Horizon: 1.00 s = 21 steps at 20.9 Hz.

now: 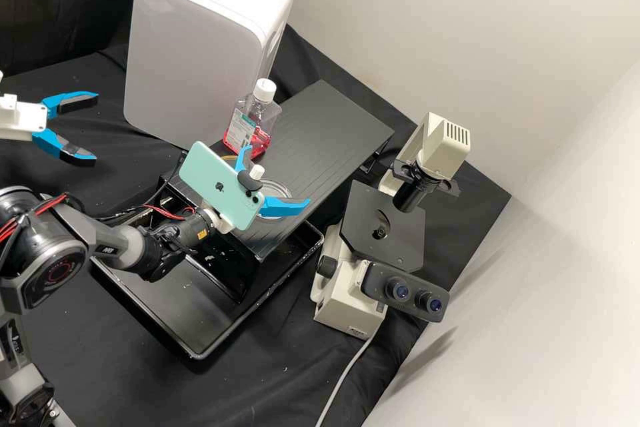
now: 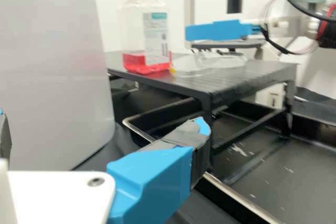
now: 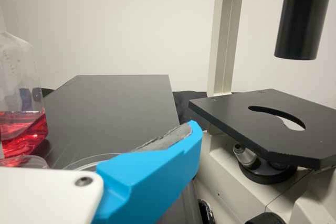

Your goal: Place the lid on the petri dish

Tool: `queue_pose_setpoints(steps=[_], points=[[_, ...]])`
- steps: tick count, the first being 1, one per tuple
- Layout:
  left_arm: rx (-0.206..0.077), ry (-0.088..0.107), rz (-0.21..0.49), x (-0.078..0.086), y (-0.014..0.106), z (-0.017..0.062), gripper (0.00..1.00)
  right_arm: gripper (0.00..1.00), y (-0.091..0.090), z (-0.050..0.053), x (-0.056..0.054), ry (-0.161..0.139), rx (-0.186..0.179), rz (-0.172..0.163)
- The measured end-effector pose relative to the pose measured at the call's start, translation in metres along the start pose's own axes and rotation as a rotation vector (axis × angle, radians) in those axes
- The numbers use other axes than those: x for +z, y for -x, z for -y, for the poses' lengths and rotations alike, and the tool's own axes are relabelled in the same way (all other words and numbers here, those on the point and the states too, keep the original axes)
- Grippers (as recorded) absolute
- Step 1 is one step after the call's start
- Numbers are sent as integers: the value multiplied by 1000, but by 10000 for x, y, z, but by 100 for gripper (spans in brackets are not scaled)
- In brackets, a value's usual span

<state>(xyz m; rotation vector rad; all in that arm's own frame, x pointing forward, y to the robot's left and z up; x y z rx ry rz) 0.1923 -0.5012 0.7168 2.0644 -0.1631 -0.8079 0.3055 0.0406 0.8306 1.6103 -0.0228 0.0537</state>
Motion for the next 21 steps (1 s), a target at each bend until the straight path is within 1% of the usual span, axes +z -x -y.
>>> queue_pose_setpoints(steps=[2,3,4,8,9,10,11,12,13,14,15,17,19,21], points=[[-5,0,11,25,3,12,100,100,0,0,0,0,0,0],[-7,-6,13,29,5,15,100,100,0,0,0,0,0,0],[-7,-20,13,29,5,15,100,100,0,0,0,0,0,0],[-8,-41,18,42,3,17,100,100,0,0,0,0,0,0],[-8,-42,21,46,2,18,100,100,0,0,0,0,0,0],[-8,-44,21,46,2,18,100,100,11,23,-12,0,-5,-7],[-8,-44,21,46,2,18,100,100,25,46,-21,-5,-10,-6],[-8,-44,21,46,2,18,100,100,41,89,-47,-3,-25,-14],[-8,-44,21,46,2,18,100,100,58,122,-70,10,-35,-23],[-8,-44,21,46,2,18,100,100,84,163,-97,29,-48,-35],[-8,-44,22,49,2,19,100,100,108,192,-136,49,-51,-56],[-8,-44,22,49,2,19,100,100,139,239,-216,73,-56,-94],[-8,-44,22,49,2,19,100,100,163,284,-272,85,-57,-114],[-9,-44,24,54,1,20,100,100,176,338,-325,91,-66,-126]])
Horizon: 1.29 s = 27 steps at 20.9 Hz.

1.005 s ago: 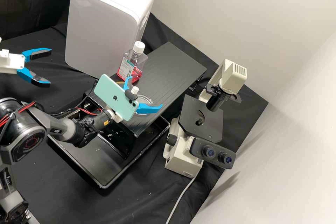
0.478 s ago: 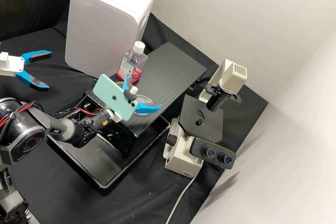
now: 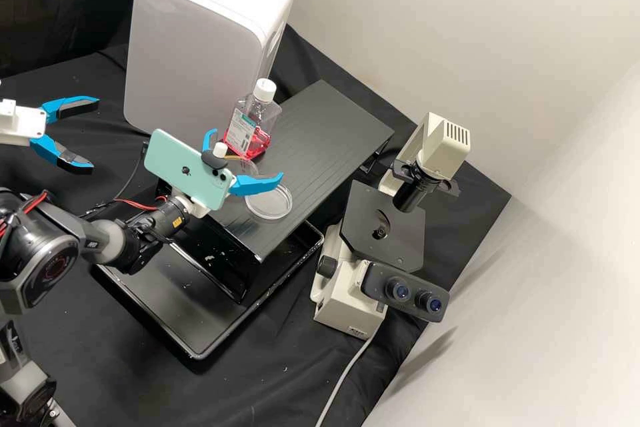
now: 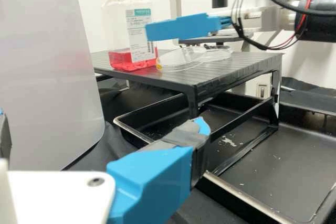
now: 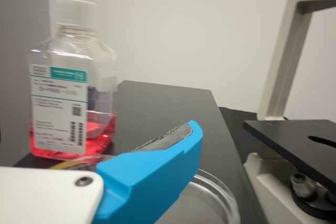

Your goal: Place the lid on the petri dish

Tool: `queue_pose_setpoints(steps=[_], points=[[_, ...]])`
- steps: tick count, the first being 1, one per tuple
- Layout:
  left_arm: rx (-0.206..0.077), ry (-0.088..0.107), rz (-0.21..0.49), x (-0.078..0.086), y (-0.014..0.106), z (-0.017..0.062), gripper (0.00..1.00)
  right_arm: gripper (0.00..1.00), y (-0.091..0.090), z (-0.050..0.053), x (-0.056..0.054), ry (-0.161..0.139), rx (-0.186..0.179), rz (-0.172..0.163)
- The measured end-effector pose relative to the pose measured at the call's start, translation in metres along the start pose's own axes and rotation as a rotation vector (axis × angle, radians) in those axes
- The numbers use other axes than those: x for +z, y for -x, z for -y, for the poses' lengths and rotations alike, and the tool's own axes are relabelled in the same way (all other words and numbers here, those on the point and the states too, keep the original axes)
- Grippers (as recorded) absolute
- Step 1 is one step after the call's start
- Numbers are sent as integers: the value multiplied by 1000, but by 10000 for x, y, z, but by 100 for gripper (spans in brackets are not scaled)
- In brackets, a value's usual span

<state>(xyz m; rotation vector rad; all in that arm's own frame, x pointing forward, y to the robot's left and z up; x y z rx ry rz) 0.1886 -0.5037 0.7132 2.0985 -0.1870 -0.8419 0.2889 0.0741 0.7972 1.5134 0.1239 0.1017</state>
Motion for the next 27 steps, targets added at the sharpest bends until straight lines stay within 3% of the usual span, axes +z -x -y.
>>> queue_pose_setpoints(steps=[3,11,15,26,27], points=[[0,0,0,0,0,0,100,100,-3,79,-41,9,-14,-4],[0,0,0,0,0,0,100,100,-51,270,130,12,-60,73],[0,0,0,0,0,0,100,100,-63,301,159,37,-54,71],[0,0,0,0,0,0,100,100,-68,294,154,36,-48,68],[0,0,0,0,0,0,100,0,-68,294,154,36,-48,68]])
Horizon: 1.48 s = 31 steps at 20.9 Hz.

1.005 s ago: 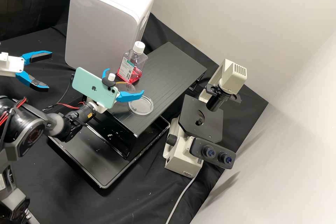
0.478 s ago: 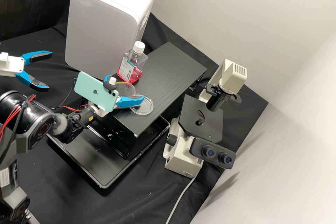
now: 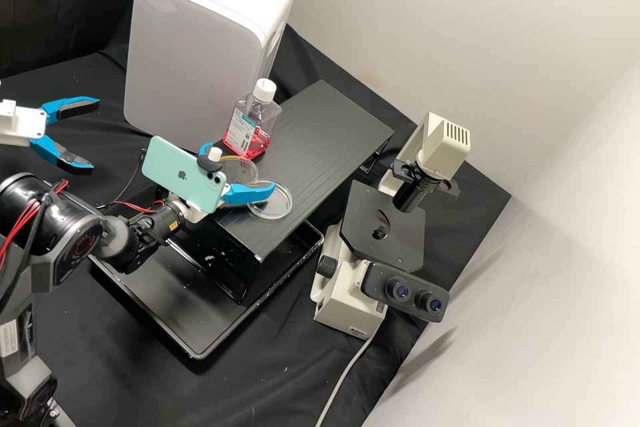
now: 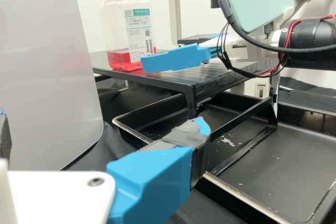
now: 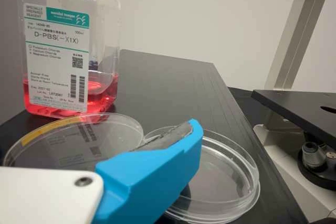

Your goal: Place the lid on the petri dish

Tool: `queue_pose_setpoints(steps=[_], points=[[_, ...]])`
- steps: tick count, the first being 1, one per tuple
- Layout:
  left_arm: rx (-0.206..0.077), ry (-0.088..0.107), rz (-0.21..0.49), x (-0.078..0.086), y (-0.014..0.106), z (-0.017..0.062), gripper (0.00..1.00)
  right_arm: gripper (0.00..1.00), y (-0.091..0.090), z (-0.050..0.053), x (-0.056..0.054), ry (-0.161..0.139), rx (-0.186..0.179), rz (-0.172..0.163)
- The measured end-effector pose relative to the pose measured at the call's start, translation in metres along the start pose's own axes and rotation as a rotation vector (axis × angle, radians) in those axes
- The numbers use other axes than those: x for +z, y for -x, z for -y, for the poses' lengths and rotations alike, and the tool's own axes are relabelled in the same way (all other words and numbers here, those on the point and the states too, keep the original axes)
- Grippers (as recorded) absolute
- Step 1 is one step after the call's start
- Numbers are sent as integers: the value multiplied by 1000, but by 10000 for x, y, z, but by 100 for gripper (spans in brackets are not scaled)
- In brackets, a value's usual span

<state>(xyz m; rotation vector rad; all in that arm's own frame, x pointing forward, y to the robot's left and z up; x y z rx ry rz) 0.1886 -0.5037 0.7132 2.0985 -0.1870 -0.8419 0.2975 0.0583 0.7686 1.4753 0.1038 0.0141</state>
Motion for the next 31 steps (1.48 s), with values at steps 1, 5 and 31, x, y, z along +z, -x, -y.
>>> queue_pose_setpoints(steps=[1,5,31], points=[[0,0,0,0,0,0,100,0,0,0,0,0,0,0],[0,0,0,0,0,0,100,0,0,0,0,0,0,0],[0,0,0,0,0,0,100,0,1,-11,6,-15,9,9]])
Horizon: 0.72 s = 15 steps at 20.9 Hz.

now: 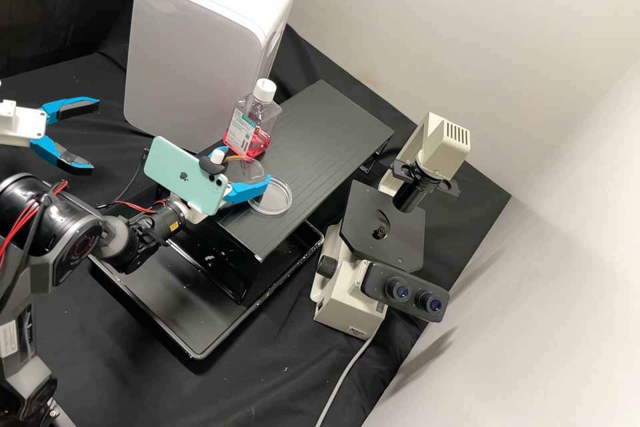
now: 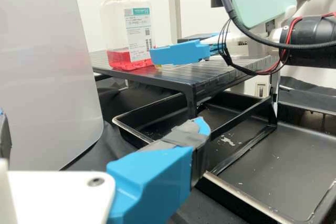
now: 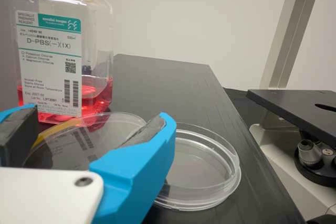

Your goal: Place the lid on the petri dish

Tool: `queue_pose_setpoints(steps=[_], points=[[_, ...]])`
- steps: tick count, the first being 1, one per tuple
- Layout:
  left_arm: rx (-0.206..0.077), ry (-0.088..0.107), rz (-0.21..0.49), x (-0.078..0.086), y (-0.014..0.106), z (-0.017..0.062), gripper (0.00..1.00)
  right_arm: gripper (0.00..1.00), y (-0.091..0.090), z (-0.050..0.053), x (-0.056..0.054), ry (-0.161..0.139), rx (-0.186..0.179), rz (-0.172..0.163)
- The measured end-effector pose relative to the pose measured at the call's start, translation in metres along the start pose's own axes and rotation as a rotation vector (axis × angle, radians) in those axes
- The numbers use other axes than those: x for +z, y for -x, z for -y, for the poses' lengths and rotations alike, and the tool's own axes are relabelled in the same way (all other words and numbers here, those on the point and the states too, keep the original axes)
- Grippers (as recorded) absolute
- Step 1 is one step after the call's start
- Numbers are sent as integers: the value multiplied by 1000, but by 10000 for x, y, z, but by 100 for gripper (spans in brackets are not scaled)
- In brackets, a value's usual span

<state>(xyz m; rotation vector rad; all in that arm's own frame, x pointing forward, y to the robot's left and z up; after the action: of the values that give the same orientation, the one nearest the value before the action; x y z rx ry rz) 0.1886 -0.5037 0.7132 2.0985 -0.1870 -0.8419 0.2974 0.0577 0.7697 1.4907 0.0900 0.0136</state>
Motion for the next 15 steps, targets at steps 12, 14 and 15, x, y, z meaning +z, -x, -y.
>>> queue_pose_setpoints(steps=[12,14,15], points=[[-3,1,0,-2,-2,7,100,100,1,-9,2,-4,6,5],[-3,1,0,-2,-2,7,100,100,7,-30,-11,-2,14,2],[-3,1,0,-2,-2,7,100,100,12,-46,-19,-5,20,3]])
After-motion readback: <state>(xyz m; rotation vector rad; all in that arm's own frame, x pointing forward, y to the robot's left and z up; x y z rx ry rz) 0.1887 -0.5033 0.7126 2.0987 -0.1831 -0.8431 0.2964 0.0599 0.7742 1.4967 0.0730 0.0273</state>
